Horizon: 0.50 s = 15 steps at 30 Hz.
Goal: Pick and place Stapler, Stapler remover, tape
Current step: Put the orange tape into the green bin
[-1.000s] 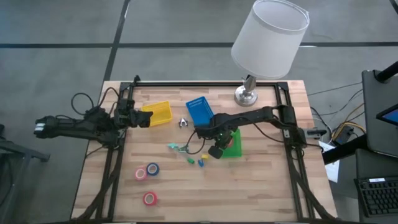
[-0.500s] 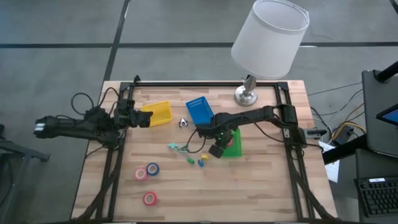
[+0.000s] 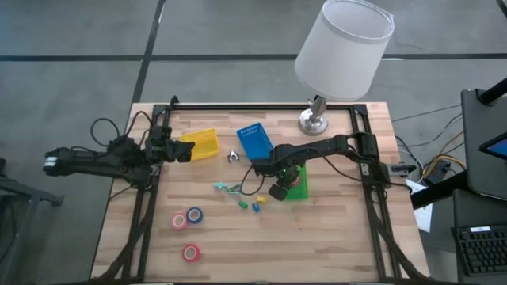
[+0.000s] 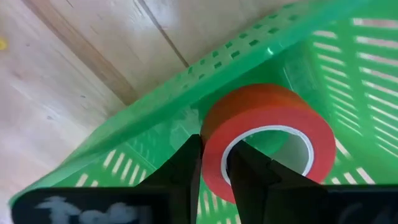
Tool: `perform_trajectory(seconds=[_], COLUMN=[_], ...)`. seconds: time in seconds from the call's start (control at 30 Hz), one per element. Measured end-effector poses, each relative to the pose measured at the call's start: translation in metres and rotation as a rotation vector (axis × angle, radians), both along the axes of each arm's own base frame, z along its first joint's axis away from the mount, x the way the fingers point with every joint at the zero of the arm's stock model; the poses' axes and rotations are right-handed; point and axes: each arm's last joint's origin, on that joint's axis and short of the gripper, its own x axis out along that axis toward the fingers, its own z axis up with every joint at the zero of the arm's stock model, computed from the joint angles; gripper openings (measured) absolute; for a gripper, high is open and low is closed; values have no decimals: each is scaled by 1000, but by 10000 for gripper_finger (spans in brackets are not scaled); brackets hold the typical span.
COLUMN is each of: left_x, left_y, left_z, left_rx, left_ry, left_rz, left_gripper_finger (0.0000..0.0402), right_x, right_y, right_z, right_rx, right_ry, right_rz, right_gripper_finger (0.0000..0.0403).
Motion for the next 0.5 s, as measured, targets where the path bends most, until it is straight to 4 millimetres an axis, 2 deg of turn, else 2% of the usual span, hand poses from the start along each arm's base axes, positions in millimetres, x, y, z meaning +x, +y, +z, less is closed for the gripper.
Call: perform_trajectory(seconds=[0.5], left_x=[0], left_y=[0], left_z=[0], left_rx=[1], left_ry=[0], left_rz=[1], left_gripper_finger=[19], right_x=[-1], right_y=[-1], right_z=[0], right_rx=[-28], right_ry=[9], right_rz=[2], right_gripper_finger=[126])
